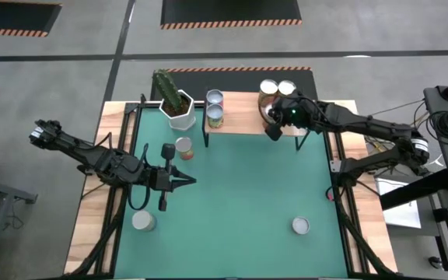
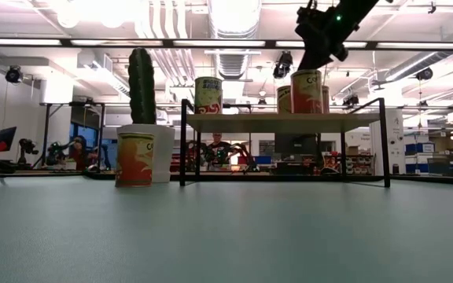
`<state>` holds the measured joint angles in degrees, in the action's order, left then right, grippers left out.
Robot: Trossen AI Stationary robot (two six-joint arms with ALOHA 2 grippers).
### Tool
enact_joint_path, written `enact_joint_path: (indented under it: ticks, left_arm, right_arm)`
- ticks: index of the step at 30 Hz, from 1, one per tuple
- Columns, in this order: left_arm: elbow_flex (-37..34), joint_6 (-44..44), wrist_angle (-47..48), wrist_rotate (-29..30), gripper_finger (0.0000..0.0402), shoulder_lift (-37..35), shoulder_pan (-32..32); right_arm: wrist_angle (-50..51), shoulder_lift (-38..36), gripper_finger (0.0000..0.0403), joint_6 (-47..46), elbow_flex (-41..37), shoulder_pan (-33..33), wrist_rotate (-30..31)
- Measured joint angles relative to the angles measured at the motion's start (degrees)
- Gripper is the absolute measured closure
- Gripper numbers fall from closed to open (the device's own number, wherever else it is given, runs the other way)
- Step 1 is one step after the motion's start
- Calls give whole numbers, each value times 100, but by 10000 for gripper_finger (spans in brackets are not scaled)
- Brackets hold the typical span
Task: Pick and place cans onto a shelf
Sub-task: Put the canned corn on the shelf
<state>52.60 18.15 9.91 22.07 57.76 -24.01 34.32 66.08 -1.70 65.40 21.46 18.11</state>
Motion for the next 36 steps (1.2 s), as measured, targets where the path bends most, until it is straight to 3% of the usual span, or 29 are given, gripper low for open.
enact_joint_path:
  ticks: [13, 18, 36]
  left_arm:
    - [0, 0, 37, 0, 402, 0, 0]
    - [0, 0, 39, 0, 402, 0, 0]
    - [0, 39, 39, 0, 402, 0, 0]
  right_arm:
    - [602, -55, 390, -279, 110, 363, 51]
    - [728, -55, 390, -275, 110, 388, 343]
    - [870, -414, 390, -433, 75, 382, 239]
